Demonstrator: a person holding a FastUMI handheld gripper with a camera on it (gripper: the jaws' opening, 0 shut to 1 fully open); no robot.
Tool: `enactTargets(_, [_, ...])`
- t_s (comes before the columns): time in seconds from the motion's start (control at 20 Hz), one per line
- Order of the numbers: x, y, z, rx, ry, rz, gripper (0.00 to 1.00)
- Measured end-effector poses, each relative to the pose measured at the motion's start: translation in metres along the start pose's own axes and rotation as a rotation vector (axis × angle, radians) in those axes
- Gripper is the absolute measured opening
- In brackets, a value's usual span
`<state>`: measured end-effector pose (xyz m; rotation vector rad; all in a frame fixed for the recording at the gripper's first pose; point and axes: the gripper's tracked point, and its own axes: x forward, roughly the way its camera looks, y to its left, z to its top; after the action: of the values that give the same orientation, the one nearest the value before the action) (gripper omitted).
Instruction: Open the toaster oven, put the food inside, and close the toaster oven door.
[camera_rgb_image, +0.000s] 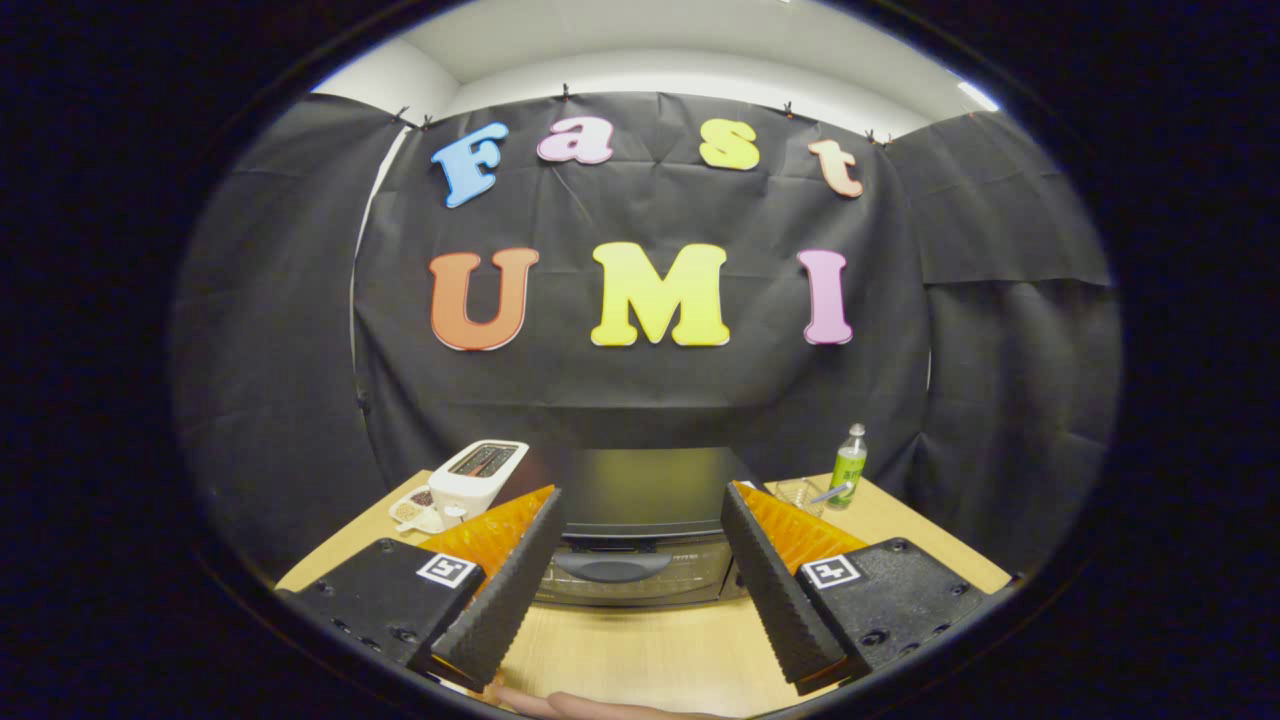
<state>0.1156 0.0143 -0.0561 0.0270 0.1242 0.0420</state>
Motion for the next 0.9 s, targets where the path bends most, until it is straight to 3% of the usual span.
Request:
enactTargets(0.75, [0.104,0.014,-0.081,-0.01,0.232,-0.024,1.0])
enactTargets(0.9, [0.11,0.028,-0.093,0.02,0.262,0.032,1.0])
